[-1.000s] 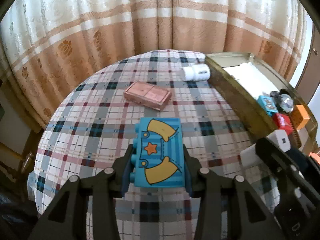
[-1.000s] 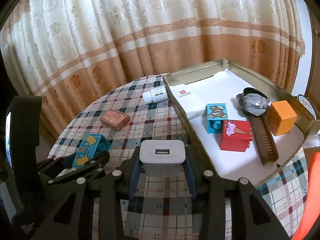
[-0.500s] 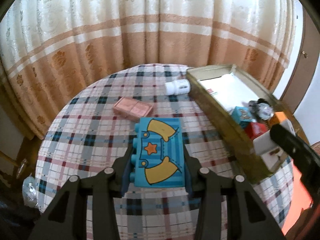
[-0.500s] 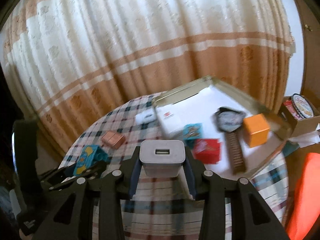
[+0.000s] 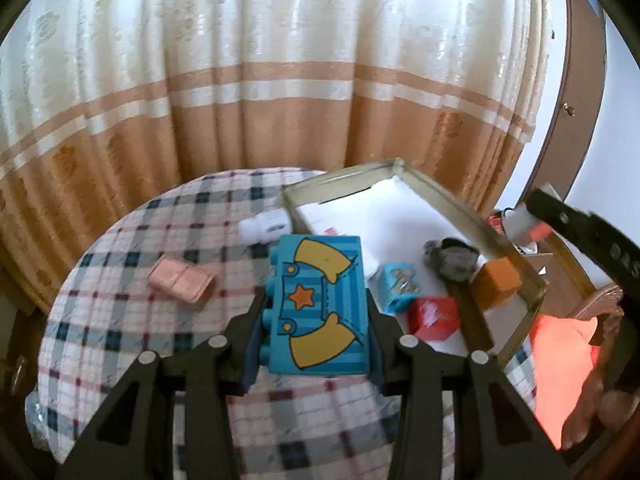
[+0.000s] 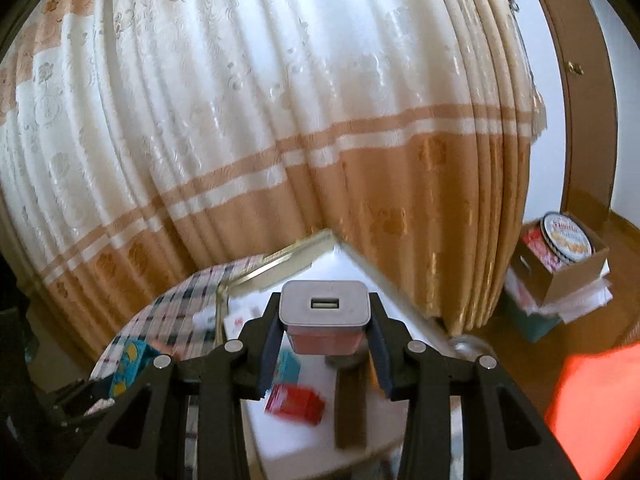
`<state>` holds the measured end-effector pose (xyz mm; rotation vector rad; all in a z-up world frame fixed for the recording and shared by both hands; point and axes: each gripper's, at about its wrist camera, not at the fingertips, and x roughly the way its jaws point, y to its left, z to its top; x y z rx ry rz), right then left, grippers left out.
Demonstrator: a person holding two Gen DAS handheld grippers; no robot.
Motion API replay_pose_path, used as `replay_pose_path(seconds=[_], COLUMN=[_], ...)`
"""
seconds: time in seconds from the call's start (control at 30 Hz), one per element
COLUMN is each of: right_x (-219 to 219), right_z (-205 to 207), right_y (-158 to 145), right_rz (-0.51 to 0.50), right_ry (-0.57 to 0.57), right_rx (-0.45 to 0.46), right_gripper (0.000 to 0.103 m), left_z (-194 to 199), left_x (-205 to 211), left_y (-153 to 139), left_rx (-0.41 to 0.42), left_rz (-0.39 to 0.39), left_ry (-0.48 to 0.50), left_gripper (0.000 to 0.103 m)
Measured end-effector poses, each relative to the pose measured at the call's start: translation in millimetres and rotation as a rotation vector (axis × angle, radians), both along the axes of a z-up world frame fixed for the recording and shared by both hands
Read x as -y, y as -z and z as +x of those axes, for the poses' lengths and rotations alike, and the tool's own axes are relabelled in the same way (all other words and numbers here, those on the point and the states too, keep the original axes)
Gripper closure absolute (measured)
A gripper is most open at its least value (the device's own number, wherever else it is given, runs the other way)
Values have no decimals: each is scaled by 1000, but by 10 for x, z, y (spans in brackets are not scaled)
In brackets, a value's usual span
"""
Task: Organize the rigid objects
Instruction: 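Lift the blue block and white charger and carry them over the tray, then lower the blue block and charger into the tray and open both grippers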
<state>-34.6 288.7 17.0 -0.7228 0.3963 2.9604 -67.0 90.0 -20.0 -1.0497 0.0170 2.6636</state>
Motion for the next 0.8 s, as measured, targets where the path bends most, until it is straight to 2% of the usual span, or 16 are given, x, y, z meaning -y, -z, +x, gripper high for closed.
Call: replay_pose_path(seconds=[0.07,0.23,0.4,0.5,0.8], right_x=[-39,-166,-147,-172,-253], right_z=[-135,-481,-748,-877,-1293], right_y=[-43,-28,6,47,308], right_rz=[24,0,58,52,12], right_ry=[-12,-28,-55,-59,-125], right_rx=[-9,25,55,74,213], right_gripper=[60,60,60,60,60], left_z=[-78,-345,-639,-796,-1195], left_x=[-96,-353,-584,-714,-890], left_y=[-25,-48,24,87,321], left_rx=[2,5,20,37,131], left_rz=[14,25,17,8,20], left_ry=[10,21,17,11,1], left_gripper=[61,61,61,61,61])
